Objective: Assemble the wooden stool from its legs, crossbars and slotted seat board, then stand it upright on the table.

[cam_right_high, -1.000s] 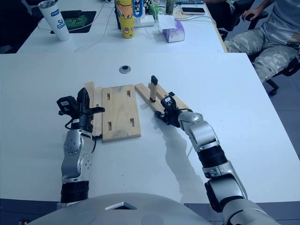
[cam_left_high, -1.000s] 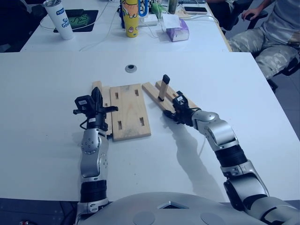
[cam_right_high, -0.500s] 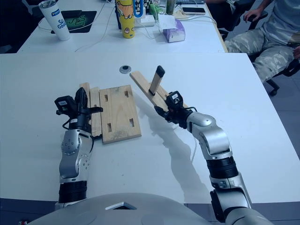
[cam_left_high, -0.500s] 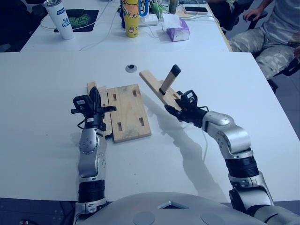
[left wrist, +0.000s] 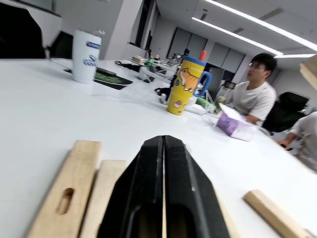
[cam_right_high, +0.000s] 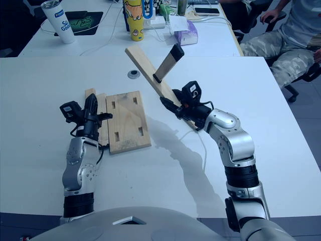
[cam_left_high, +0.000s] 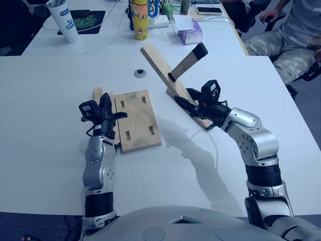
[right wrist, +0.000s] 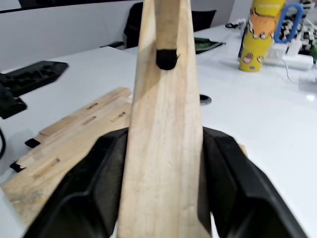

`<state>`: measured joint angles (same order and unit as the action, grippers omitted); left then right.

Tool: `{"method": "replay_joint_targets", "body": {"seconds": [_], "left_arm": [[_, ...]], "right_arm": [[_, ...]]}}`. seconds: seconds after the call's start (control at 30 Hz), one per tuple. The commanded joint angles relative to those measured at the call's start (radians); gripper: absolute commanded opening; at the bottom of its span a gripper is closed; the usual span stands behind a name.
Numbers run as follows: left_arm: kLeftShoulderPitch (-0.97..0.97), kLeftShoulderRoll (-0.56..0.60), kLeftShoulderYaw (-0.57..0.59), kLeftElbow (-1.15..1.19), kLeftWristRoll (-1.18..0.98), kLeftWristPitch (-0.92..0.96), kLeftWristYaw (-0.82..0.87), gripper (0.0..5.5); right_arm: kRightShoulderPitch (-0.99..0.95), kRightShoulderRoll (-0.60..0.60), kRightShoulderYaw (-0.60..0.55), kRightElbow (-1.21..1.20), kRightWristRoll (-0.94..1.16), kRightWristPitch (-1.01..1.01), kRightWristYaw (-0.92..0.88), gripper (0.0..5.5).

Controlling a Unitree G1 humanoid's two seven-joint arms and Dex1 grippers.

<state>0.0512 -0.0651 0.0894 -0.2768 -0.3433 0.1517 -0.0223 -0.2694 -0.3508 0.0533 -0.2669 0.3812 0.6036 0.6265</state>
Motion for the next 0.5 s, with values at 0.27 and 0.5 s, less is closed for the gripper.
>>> {"method": "replay_joint_targets", "body": {"seconds": [0.27,0.5], "left_arm": [[0.017,-0.037,0.023,-0.043,-0.241,0.131,-0.017,1.08],[-0.002,-0.058,0.051,-0.053,-0.383,0.209,0.034,2.16]], "right_arm": [[-0.042,0.026,-0.009,-0.016,0.039,-0.049,0.014,2.06],[-0.055,0.039,-0.023,-0.031,0.061,-0.055,0.008,2.06]]}}
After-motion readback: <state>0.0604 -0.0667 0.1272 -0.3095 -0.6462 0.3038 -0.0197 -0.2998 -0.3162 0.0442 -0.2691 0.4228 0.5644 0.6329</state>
